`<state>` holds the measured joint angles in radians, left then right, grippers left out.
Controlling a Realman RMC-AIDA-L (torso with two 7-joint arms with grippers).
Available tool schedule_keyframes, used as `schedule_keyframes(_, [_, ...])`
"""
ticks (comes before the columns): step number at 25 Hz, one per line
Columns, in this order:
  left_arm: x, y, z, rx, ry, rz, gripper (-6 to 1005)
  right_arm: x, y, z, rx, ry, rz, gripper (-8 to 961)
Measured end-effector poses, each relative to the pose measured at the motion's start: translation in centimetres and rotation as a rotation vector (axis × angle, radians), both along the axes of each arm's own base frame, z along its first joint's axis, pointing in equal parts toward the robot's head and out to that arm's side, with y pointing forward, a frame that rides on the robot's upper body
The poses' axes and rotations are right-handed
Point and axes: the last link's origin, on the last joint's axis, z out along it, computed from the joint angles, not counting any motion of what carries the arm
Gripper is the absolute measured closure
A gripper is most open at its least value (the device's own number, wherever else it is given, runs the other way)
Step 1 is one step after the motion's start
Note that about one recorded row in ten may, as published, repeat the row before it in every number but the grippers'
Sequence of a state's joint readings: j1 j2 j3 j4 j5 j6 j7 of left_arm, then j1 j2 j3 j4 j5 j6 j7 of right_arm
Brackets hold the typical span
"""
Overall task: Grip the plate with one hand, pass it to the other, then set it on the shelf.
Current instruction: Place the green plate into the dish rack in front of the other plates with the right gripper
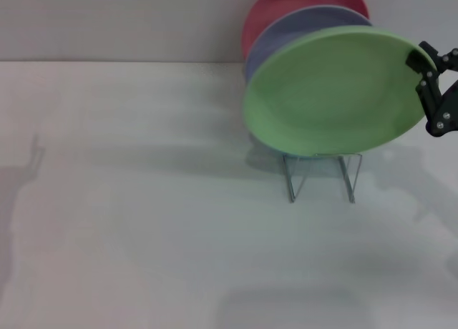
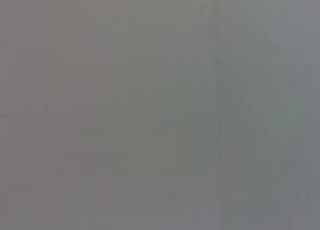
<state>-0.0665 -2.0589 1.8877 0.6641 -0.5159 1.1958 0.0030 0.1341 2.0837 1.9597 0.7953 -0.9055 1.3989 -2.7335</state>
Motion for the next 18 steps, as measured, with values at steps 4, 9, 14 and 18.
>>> schedule_keyframes(4, [0.1,0.0,-0.1,-0.008,0.008,-0.006,214,0.4,0.0,-0.4,-0.004,-0.008,-0.011,865])
schedule_keyframes(9, [0.1,0.0,-0.2,-0.013,0.011,-0.008,213,0.9,-0.1,-0.9,-0.001,-0.027,-0.023,845])
schedule_keyframes(14, [0.1,0.0,-0.3,-0.015,0.011,-0.006,213,1.4,0.2,-1.3,-0.004,-0.030,-0.050,825])
schedule_keyframes(18, [0.0,0.0,-0.4,-0.020,0.014,-0.002,213,2.1,0.6,-1.5,0.010,-0.019,-0.090,809])
